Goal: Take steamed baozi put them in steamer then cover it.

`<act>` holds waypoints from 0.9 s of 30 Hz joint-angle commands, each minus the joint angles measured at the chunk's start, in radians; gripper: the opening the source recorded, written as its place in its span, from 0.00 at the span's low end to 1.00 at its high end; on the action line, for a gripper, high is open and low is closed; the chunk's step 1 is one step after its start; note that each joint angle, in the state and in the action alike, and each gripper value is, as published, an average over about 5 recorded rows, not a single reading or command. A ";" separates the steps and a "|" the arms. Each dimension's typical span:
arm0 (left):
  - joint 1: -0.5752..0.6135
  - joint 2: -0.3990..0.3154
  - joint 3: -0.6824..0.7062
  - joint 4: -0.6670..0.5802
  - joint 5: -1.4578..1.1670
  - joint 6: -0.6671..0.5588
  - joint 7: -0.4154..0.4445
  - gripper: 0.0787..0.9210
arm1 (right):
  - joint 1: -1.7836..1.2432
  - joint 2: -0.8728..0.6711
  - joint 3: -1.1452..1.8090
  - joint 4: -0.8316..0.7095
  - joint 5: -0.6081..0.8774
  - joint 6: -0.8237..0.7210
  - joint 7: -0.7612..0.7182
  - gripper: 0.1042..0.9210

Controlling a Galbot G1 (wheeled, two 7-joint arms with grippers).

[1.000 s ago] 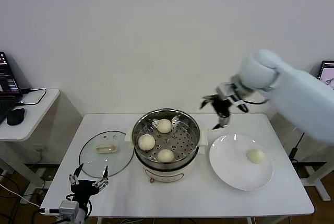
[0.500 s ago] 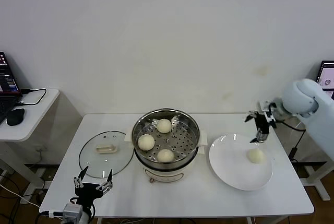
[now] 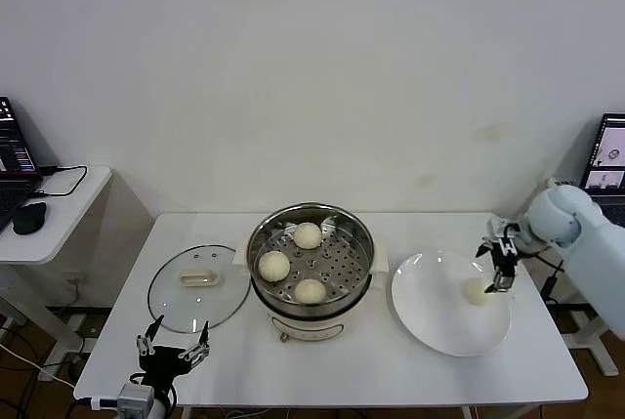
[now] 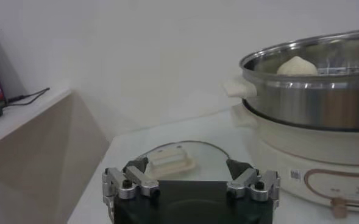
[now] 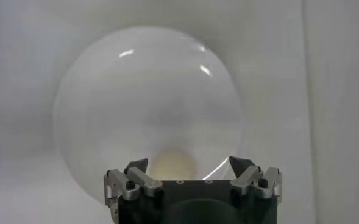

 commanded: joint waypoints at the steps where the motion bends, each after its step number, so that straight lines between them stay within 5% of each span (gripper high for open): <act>1: 0.004 -0.002 -0.002 0.001 0.002 0.000 -0.001 0.88 | -0.045 0.068 0.027 -0.101 -0.102 0.049 0.036 0.88; 27: -0.015 -0.003 -0.008 0.044 0.001 -0.002 -0.001 0.88 | -0.005 0.141 -0.029 -0.227 -0.172 0.083 0.052 0.88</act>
